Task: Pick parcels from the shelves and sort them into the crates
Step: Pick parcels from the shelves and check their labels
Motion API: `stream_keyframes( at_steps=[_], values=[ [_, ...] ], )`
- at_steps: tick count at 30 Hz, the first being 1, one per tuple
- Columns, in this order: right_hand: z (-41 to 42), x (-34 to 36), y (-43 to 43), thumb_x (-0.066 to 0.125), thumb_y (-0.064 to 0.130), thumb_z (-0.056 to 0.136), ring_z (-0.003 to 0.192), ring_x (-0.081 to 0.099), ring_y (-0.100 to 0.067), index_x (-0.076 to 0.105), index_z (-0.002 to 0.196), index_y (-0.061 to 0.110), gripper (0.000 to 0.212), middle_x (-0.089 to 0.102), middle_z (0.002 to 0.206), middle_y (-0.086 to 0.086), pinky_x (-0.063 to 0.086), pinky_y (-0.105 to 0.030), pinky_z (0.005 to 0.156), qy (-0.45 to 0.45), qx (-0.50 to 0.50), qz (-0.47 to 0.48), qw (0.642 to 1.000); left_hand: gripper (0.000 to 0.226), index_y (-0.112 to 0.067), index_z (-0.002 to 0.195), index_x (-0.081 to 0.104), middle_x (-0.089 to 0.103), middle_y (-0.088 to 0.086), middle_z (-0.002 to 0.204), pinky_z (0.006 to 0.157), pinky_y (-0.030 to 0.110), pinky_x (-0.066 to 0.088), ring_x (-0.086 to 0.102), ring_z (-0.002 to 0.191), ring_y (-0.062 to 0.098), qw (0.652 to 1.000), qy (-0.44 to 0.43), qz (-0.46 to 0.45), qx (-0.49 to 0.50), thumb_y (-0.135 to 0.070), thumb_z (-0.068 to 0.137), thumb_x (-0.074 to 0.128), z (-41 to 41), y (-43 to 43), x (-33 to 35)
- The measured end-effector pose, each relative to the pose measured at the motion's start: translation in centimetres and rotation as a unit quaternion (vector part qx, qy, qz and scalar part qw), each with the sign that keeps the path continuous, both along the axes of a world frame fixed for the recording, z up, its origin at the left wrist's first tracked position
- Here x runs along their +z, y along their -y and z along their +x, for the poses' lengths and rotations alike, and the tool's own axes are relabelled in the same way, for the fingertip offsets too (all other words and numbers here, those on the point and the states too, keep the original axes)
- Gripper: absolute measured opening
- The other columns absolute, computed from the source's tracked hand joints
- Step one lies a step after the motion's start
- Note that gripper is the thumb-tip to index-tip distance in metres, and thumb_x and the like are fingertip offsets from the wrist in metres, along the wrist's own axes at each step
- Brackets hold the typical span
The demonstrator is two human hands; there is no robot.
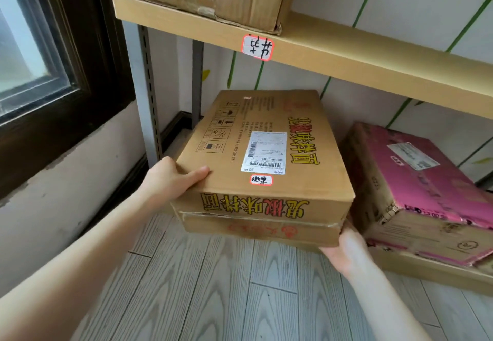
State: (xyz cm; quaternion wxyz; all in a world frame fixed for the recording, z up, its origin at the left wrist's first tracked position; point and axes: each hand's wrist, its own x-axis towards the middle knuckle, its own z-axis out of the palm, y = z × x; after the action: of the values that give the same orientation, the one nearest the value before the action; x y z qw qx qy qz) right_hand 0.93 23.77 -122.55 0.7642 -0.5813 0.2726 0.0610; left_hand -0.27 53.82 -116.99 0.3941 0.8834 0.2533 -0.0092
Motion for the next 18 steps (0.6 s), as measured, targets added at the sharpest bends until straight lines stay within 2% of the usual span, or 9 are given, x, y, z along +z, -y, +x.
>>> stream_keyframes(
  at_steps=[3, 5, 8, 10, 12, 14, 15, 17, 18],
  values=[
    [-0.3, -1.2, -0.3, 0.033, 0.009, 0.099, 0.103, 0.060, -0.024, 0.062, 0.100, 0.023, 0.032, 0.064, 0.118, -0.006, 0.043, -0.044, 0.102, -0.034, 0.019, -0.086, 0.996, 0.064, -0.004, 0.105, 0.054, 0.060, 0.009, 0.103, 0.070, 0.031, 0.042, 0.055, 0.091, 0.023, 1.000, 0.002, -0.020, -0.002, -0.059, 0.074, 0.064, 0.2, -0.2, -0.4],
    [-0.5, -1.5, -0.7, 0.033, 0.007, 0.099, 0.097, 0.058, -0.020, 0.061, 0.107, 0.020, 0.032, 0.063, 0.117, -0.004, 0.042, -0.038, 0.100, -0.041, 0.020, -0.103, 0.994, 0.064, -0.005, 0.105, 0.054, 0.059, 0.008, 0.103, 0.073, 0.032, 0.044, 0.056, 0.093, 0.024, 1.000, 0.006, -0.017, -0.002, -0.059, 0.073, 0.064, 0.2, -0.3, -0.6],
    [-0.5, -2.0, -1.0, 0.034, 0.004, 0.097, 0.114, 0.054, -0.022, 0.054, 0.127, 0.016, 0.038, 0.059, 0.125, -0.003, 0.038, -0.036, 0.103, -0.051, 0.008, -0.114, 0.992, 0.064, -0.006, 0.107, 0.053, 0.059, 0.008, 0.104, 0.073, 0.032, 0.043, 0.055, 0.093, 0.023, 1.000, 0.010, -0.006, -0.003, -0.059, 0.073, 0.065, 0.3, -0.3, -0.7],
    [-0.5, -2.5, -1.2, 0.035, 0.002, 0.096, 0.121, 0.050, -0.023, 0.054, 0.125, 0.015, 0.038, 0.058, 0.127, -0.002, 0.034, -0.039, 0.110, -0.049, 0.003, -0.129, 0.990, 0.064, -0.006, 0.107, 0.052, 0.059, 0.007, 0.105, 0.073, 0.032, 0.043, 0.055, 0.094, 0.023, 1.000, 0.011, -0.001, -0.004, -0.059, 0.073, 0.065, 0.2, -0.4, -0.7],
    [-0.6, -2.8, -1.3, 0.035, -0.002, 0.095, 0.116, 0.050, -0.021, 0.055, 0.123, 0.011, 0.037, 0.057, 0.118, 0.001, 0.031, -0.040, 0.111, -0.036, 0.007, -0.143, 0.989, 0.065, -0.007, 0.107, 0.052, 0.058, 0.007, 0.105, 0.074, 0.033, 0.044, 0.055, 0.094, 0.023, 1.000, 0.010, 0.004, -0.006, -0.059, 0.072, 0.065, 0.2, -0.5, -0.7],
    [-0.8, -2.7, -1.3, 0.034, -0.006, 0.094, 0.103, 0.051, -0.019, 0.058, 0.111, 0.010, 0.034, 0.057, 0.107, -0.002, 0.034, -0.037, 0.104, -0.021, 0.015, -0.154, 0.988, 0.066, -0.007, 0.108, 0.051, 0.058, 0.007, 0.106, 0.076, 0.034, 0.046, 0.055, 0.096, 0.023, 1.000, 0.005, 0.009, -0.008, -0.060, 0.071, 0.066, 0.2, -0.6, -0.6],
    [-0.8, -2.6, -1.3, 0.034, -0.007, 0.094, 0.093, 0.053, -0.019, 0.059, 0.097, 0.012, 0.032, 0.059, 0.102, -0.003, 0.039, -0.034, 0.097, -0.018, 0.017, -0.154, 0.988, 0.066, -0.007, 0.108, 0.051, 0.058, 0.007, 0.106, 0.077, 0.034, 0.046, 0.054, 0.096, 0.023, 1.000, 0.003, 0.015, -0.009, -0.060, 0.070, 0.066, 0.2, -0.7, -0.5],
    [-0.6, -2.3, -1.0, 0.033, -0.008, 0.094, 0.070, 0.052, -0.016, 0.055, 0.078, 0.015, 0.035, 0.060, 0.080, -0.005, 0.050, -0.025, 0.067, -0.025, 0.006, -0.134, 0.991, 0.068, -0.007, 0.108, 0.051, 0.058, 0.007, 0.105, 0.077, 0.035, 0.046, 0.054, 0.094, 0.023, 0.999, 0.000, 0.036, -0.011, -0.060, 0.068, 0.068, 0.2, -0.9, -0.4],
    [-0.5, -2.1, -0.9, 0.033, -0.007, 0.094, 0.064, 0.050, -0.016, 0.053, 0.075, 0.016, 0.036, 0.060, 0.069, -0.006, 0.049, -0.022, 0.052, -0.032, -0.002, -0.117, 0.993, 0.070, -0.007, 0.109, 0.051, 0.057, 0.006, 0.103, 0.076, 0.035, 0.045, 0.052, 0.093, 0.023, 0.999, 0.000, 0.045, -0.011, -0.060, 0.067, 0.069, 0.1, -1.0, -0.3]
  ],
)
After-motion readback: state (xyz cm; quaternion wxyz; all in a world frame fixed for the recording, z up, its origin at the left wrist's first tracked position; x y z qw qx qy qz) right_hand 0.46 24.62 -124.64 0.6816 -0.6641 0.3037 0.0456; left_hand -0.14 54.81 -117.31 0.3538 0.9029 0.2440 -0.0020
